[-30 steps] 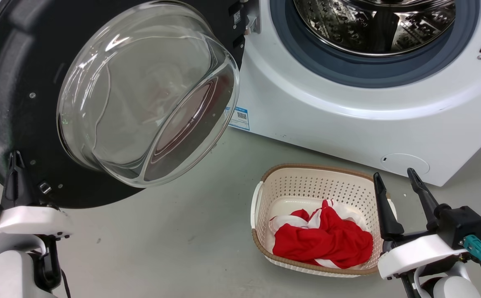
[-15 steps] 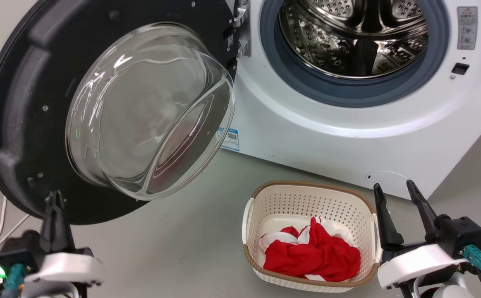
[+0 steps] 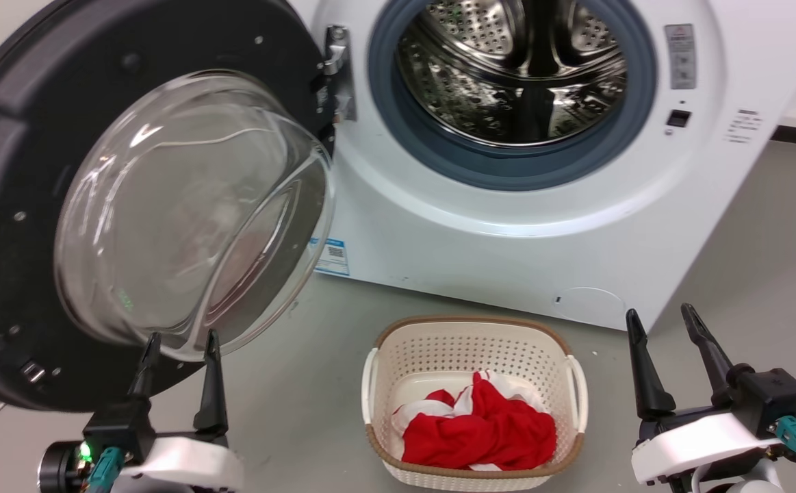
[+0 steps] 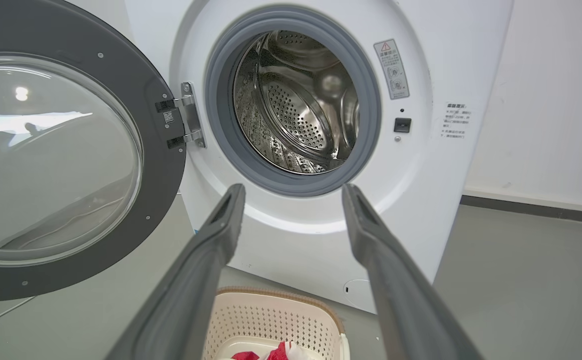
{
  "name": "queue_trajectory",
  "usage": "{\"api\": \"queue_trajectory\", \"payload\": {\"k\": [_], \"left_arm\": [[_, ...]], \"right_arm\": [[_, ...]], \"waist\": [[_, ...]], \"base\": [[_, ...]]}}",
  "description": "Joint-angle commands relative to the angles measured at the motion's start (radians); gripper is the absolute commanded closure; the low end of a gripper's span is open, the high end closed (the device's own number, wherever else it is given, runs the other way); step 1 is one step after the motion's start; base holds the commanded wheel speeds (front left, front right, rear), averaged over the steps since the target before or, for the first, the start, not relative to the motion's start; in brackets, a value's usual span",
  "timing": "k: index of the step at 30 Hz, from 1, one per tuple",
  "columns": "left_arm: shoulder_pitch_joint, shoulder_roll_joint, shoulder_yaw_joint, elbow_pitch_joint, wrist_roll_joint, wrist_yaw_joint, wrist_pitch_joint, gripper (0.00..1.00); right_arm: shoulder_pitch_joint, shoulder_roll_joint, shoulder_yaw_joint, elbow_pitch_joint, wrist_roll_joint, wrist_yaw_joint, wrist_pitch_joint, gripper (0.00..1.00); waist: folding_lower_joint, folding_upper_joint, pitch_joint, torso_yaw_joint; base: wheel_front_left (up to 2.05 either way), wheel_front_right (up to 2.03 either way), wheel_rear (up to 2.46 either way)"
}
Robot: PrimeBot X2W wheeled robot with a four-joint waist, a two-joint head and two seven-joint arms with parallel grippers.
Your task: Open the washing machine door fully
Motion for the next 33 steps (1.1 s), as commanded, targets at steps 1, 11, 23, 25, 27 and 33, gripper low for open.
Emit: {"api": "queue_trajectory", "payload": {"k": [1, 11, 23, 25, 27, 33], "left_arm": [[-0.02, -0.002, -0.007, 0.001, 0.001, -0.002, -0.002, 0.0], [-0.093, -0.017, -0.083, 0.04, 0.021, -0.02, -0.002, 0.0], [-0.109, -0.023, -0.101, 0.063, 0.018, -0.009, -0.002, 0.0], [-0.111, -0.023, -0.103, 0.063, 0.023, -0.008, -0.002, 0.0], [-0.112, -0.023, -0.102, 0.063, 0.026, -0.006, -0.002, 0.0], [-0.114, -0.022, -0.099, 0.065, 0.031, -0.005, -0.002, 0.0]], "right_arm": [[0.012, 0.002, -0.003, -0.005, -0.002, -0.001, -0.005, 0.0], [0.025, 0.002, -0.021, -0.028, -0.018, -0.001, 0.007, 0.0], [0.041, 0.002, -0.012, -0.008, -0.005, -0.001, 0.012, 0.0], [0.039, 0.002, -0.012, -0.003, -0.002, -0.001, 0.012, 0.0], [0.036, 0.002, -0.013, 0.001, -0.002, -0.001, 0.01, 0.0], [0.026, 0.002, -0.015, 0.011, 0.0, -0.001, 0.007, 0.0]], "waist": [[0.0, 0.0, -0.006, -0.027], [0.0, 0.0, -0.016, -0.153], [0.0, 0.0, -0.015, -0.216], [0.0, 0.0, -0.014, -0.218], [0.0, 0.0, -0.014, -0.219], [0.0, 0.0, -0.01, -0.222]], "base": [[0.0, 0.0, 0.0], [0.0, 0.0, 0.0], [0.0, 0.0, 0.0], [0.0, 0.0, 0.0], [0.0, 0.0, 0.0], [0.0, 0.0, 0.0]]}}
